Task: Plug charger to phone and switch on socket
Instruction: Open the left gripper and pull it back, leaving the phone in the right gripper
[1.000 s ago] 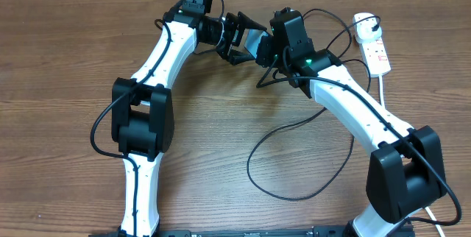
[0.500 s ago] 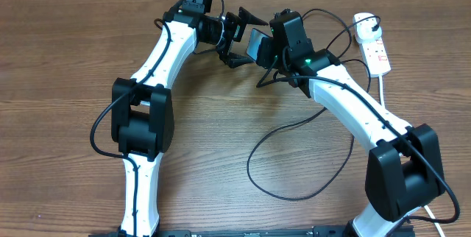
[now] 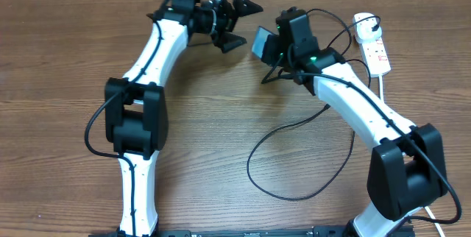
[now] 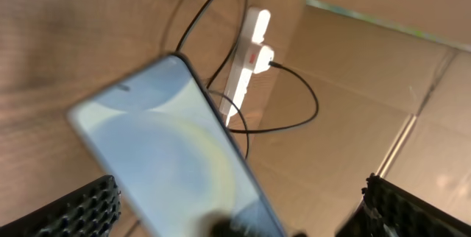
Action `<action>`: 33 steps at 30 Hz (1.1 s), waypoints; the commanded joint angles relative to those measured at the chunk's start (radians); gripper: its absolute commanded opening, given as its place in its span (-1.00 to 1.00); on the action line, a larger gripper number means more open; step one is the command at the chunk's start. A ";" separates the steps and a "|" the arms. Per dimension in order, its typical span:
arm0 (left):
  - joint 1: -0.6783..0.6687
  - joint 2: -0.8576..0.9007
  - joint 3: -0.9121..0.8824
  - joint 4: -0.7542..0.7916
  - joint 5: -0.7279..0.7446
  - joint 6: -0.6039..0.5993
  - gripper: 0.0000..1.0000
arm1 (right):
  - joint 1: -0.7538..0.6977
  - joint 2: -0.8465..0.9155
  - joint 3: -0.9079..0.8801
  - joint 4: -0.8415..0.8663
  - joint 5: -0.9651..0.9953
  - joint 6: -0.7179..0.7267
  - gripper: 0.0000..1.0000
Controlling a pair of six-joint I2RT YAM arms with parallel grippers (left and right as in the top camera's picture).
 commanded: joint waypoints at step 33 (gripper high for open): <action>0.065 -0.462 0.030 -0.810 -0.784 0.758 0.99 | -0.191 -0.122 0.029 0.122 -0.320 0.171 -0.93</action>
